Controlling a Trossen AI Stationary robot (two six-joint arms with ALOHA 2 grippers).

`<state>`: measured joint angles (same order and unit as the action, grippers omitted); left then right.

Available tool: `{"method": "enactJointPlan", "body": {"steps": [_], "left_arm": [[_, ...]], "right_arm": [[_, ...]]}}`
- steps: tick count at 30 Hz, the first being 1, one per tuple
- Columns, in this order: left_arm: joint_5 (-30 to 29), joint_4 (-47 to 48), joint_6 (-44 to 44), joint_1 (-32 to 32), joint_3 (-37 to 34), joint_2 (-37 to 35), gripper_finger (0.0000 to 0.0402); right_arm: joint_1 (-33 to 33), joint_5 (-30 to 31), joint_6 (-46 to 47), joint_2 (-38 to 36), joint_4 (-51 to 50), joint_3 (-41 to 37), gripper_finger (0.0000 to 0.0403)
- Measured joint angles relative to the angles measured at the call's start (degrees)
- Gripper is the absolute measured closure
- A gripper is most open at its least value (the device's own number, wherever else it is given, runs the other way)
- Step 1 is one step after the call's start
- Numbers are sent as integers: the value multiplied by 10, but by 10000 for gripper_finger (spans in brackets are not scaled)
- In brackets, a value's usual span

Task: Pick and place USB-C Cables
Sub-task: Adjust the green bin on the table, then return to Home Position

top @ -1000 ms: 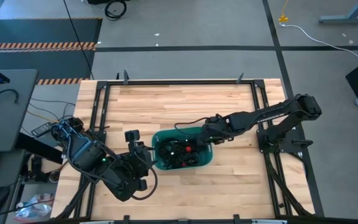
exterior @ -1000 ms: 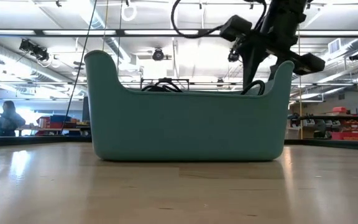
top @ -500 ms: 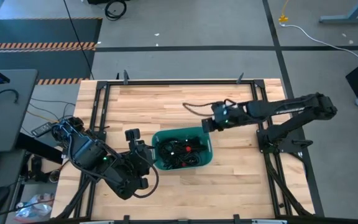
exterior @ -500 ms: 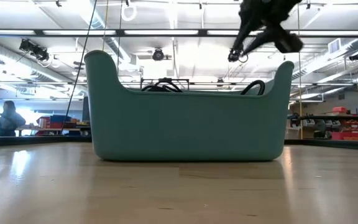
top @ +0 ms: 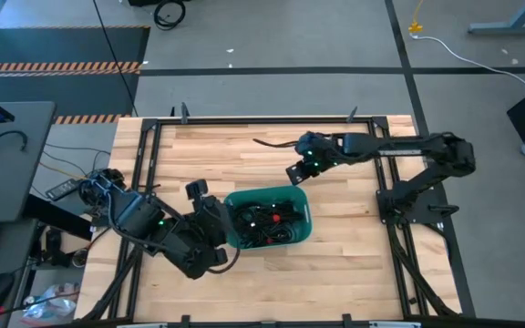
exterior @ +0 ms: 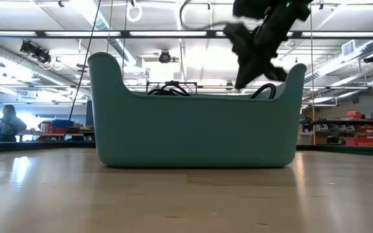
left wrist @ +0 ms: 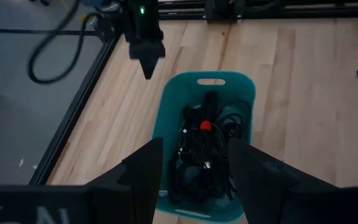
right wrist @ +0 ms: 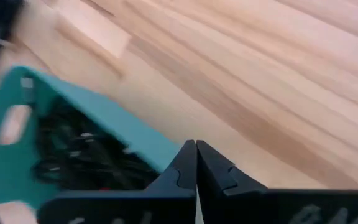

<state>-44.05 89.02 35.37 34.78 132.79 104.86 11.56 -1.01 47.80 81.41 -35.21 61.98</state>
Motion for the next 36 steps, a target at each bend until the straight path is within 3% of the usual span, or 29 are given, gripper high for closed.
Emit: {"method": "enactJointPlan", "body": {"steps": [7, 15, 29, 36], "left_arm": [[0, -14, 0, -21, 0, 0, 214], [0, -18, 0, -35, 0, 0, 214], [0, -18, -12, -35, 0, 0, 214], [0, -17, -44, -35, 0, 0, 214]], "right_arm": [[33, -66, -60, 73, 0, 0, 401], [23, -96, -74, 114, 1, 0, 402], [4, -83, -54, 103, -6, 0, 402], [10, -59, -73, 34, -9, 0, 403]]}}
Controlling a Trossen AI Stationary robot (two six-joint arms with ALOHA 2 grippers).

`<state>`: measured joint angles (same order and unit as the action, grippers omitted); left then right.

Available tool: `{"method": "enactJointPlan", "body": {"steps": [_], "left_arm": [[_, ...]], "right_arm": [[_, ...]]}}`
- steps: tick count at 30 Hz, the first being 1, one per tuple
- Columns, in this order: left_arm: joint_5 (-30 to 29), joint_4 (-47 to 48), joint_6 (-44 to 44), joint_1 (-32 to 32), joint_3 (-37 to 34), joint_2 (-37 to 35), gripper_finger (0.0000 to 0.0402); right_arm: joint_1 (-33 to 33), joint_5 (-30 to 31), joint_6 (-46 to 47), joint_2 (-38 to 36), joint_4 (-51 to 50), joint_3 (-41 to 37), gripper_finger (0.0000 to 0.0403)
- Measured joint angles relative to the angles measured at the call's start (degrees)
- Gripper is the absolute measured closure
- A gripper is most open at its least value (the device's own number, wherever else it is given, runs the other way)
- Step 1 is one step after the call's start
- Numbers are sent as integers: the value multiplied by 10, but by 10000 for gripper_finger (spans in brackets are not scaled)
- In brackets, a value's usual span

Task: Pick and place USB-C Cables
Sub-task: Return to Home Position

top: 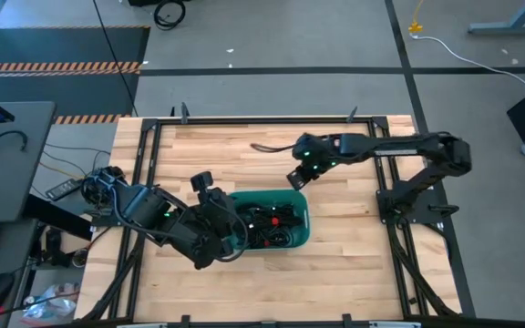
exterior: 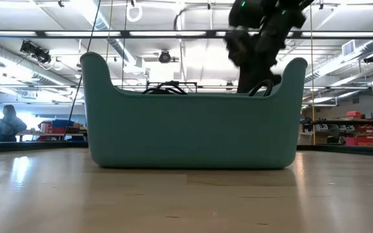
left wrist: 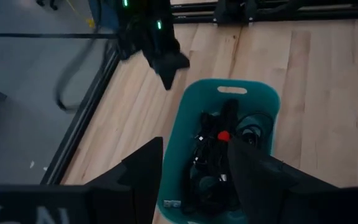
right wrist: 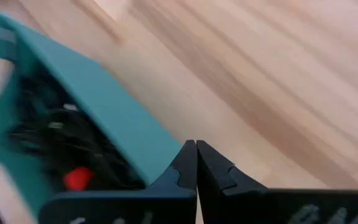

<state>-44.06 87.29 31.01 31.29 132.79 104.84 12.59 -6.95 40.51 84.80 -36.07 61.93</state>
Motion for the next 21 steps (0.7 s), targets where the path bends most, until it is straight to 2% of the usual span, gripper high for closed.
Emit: {"method": "enactJointPlan", "body": {"steps": [12, 21], "left_arm": [[-26, 0, -23, 0, 0, 0, 214], [-41, 11, -48, 0, 0, 0, 214]], "right_arm": [[-7, 79, -21, -226, 0, 0, 403], [-36, 142, -35, -347, 9, 0, 403]]}}
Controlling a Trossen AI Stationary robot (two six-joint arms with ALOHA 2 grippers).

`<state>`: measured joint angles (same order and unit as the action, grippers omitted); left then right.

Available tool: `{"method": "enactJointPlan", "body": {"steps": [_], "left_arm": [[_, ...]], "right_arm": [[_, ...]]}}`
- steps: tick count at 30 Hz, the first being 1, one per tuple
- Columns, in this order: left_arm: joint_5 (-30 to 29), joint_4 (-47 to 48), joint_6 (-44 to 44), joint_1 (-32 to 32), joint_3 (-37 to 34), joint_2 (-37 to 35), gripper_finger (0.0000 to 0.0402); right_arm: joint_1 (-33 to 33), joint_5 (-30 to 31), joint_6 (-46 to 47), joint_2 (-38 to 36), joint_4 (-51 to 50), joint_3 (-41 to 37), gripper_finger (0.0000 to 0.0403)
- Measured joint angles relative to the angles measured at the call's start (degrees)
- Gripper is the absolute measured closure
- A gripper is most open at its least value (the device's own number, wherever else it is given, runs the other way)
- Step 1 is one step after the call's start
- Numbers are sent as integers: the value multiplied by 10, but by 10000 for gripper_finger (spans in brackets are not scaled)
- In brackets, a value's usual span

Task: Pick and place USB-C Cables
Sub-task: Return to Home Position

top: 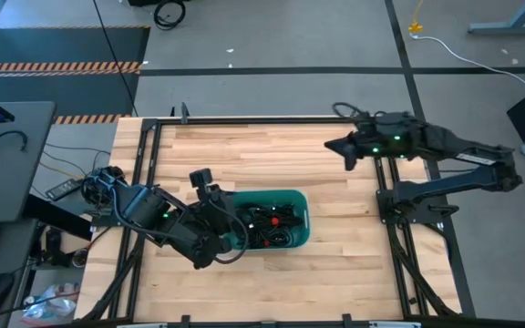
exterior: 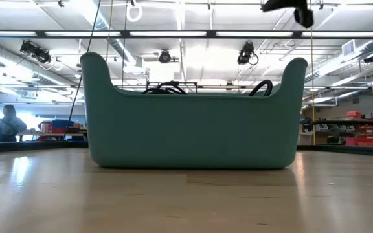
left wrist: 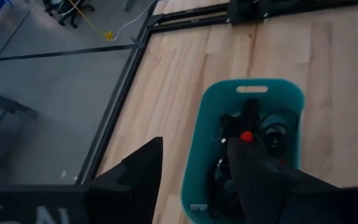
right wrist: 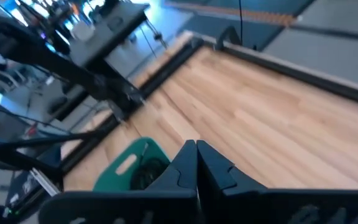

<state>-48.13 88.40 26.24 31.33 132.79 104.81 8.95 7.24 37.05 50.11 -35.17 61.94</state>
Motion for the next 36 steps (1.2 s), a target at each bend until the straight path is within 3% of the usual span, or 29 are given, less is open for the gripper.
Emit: {"method": "enactJointPlan", "body": {"steps": [6, 14, 22, 27, 33, 36], "left_arm": [[-14, 16, -14, 1, 0, -3, 214], [-52, 16, -30, 19, 0, -40, 221], [-127, 16, -29, 78, 0, -123, 252], [-160, 16, -29, 126, -8, -166, 293], [-168, 15, 27, 158, -135, -258, 384], [-177, 16, 113, 167, -246, -329, 393]], "right_arm": [[-24, 36, -28, -46, 2, 0, 403], [-44, 38, -85, -90, 55, 0, 403], [-67, 36, -146, -132, 101, 0, 403], [-75, 36, -143, -168, 123, 0, 403], [-78, 36, -141, -215, 131, 0, 402], [-78, 29, -141, -238, 138, 0, 400]]}}
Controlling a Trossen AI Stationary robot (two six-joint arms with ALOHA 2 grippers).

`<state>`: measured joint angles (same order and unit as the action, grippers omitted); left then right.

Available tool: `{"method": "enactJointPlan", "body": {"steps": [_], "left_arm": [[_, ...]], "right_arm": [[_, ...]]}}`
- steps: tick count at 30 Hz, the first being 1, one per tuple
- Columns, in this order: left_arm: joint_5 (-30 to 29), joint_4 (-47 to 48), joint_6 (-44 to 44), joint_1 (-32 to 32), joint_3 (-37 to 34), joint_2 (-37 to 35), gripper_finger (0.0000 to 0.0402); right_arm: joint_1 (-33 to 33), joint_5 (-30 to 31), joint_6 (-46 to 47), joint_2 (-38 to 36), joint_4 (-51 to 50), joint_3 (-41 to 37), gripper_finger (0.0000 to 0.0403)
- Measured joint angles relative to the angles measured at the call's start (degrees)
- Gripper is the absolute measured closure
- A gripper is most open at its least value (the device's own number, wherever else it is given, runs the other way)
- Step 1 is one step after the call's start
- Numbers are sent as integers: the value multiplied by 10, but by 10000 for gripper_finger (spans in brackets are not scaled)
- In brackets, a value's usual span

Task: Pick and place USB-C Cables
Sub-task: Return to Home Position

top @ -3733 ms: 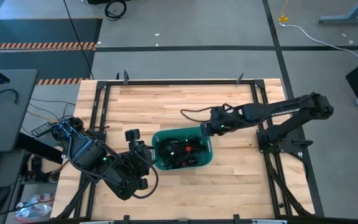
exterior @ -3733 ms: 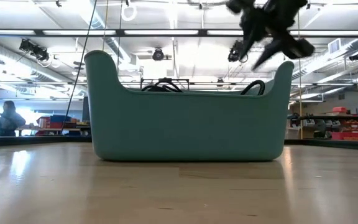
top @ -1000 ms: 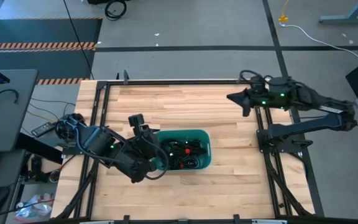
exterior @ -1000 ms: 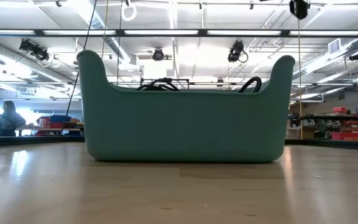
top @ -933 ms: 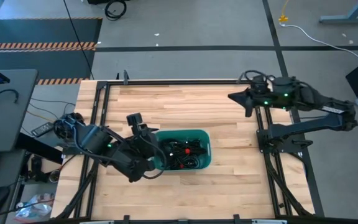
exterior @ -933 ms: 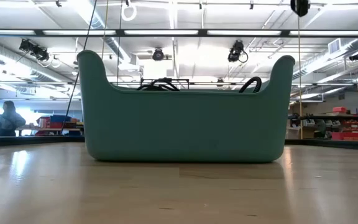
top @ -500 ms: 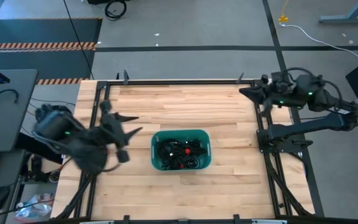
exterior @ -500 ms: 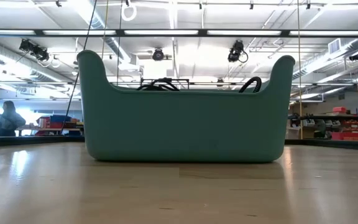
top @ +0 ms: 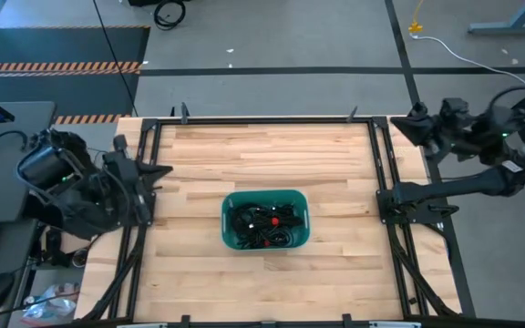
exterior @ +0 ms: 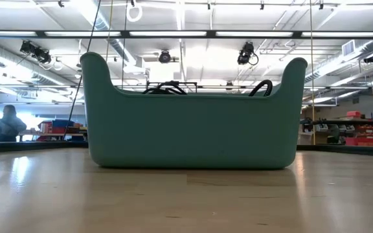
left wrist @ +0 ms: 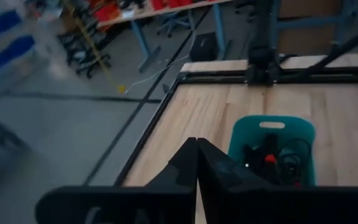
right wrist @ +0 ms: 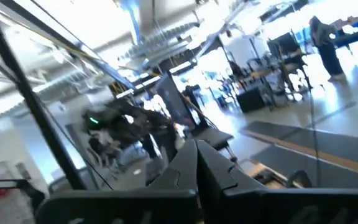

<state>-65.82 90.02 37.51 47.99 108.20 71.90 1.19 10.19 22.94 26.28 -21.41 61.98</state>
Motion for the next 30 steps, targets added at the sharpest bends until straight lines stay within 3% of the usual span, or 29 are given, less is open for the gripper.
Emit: {"method": "enactJointPlan", "body": {"steps": [5, 9, 16, 21, 26, 30], "left_arm": [[-4, -8, 157, 13, -181, -111, 397], [23, -78, 194, 30, -308, -189, 397], [142, -352, 84, 54, -511, -330, 399], [185, -530, -11, 55, -645, -436, 400], [180, -563, -22, 50, -733, -533, 400], [160, -564, -74, 32, -753, -600, 401]], "right_arm": [[0, -32, -5, -35, 0, 0, 385], [0, -89, -56, -56, 0, 0, 378], [0, -147, -71, -66, -10, 0, 377], [0, -147, -61, -66, -41, 0, 378], [0, -149, -54, -73, -53, 0, 378], [0, -126, -38, -74, -42, -6, 378]]}}
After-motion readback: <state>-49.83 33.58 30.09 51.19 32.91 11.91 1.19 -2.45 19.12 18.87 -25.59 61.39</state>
